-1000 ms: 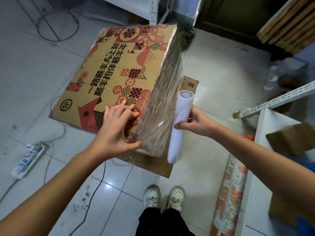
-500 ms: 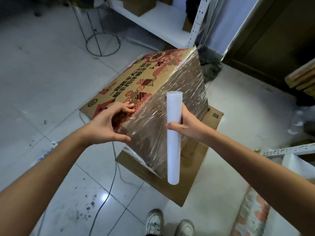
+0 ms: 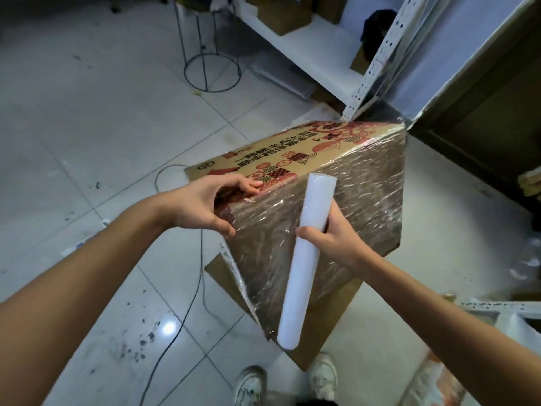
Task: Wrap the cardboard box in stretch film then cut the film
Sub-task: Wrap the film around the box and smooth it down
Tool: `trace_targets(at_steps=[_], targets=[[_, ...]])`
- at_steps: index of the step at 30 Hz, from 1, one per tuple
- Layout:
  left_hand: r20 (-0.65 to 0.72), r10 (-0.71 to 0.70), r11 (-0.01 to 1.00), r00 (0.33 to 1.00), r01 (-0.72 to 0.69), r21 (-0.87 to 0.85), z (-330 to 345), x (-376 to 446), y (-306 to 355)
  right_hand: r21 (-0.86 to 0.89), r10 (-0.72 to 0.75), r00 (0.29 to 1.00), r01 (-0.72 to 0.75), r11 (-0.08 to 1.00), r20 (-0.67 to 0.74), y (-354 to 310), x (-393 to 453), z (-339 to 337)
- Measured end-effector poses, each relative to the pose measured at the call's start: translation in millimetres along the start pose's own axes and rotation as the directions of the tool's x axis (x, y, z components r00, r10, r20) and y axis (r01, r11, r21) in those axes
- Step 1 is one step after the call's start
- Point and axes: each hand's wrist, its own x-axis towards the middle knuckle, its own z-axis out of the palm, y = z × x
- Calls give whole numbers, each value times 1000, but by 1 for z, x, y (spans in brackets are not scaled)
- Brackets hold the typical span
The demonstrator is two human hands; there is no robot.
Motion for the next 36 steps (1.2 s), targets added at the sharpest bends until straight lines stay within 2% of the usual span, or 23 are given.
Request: trace_targets(at_steps=[2,3,5,6,7,9,10,12,14,16,19,23,26,32,36], targets=[[-73,-56,996,996,60,66,7,-6,6,8,3,1000,-3,1000,15,1,3,-1],[-152,-83,984,985,106,145,13,-11,10,14,0,1000,0,1000,30,0,5,-2],[-395,-97,932,913,223,285,34,-19,15,24,-19,998,17,1000,67,-2,9,-4],[-530,-116,929,840,280,240,47,-21,18,28,-23,996,20,999,87,-3,11,-5],[-644,-175,938,744,324,120,61,-22,23,32,-19,994,15,999,107,-4,13,-6],[-769,-301,924,563,373,-88,90,-18,29,30,-7,990,2,1000,142,-4,14,-7],[-797,-332,911,505,391,-132,102,-14,29,26,-5,988,1,1000,155,-4,15,-7],[-818,-387,900,424,366,-236,120,-4,29,26,-6,984,1,1000,176,-5,14,-9],[-832,-420,900,362,281,-332,127,7,28,19,-4,979,0,1000,202,-7,13,-11],[-861,-403,910,310,238,-340,129,13,28,0,0,966,0,1000,258,-4,11,-13],[-877,-376,921,299,223,-319,126,18,27,-3,28,959,-29,1000,283,8,4,-11],[-870,-372,922,323,236,-306,124,23,20,76,22,993,-31,997,115,20,-12,0],[-878,-339,933,337,244,-266,121,24,15,169,4,993,-24,985,119,22,-18,7],[-867,-334,936,371,239,-258,124,24,10,54,3,990,-11,998,142,21,-27,11],[-861,-341,934,377,237,-266,128,22,12,90,115,990,-121,989,76,20,-30,18]])
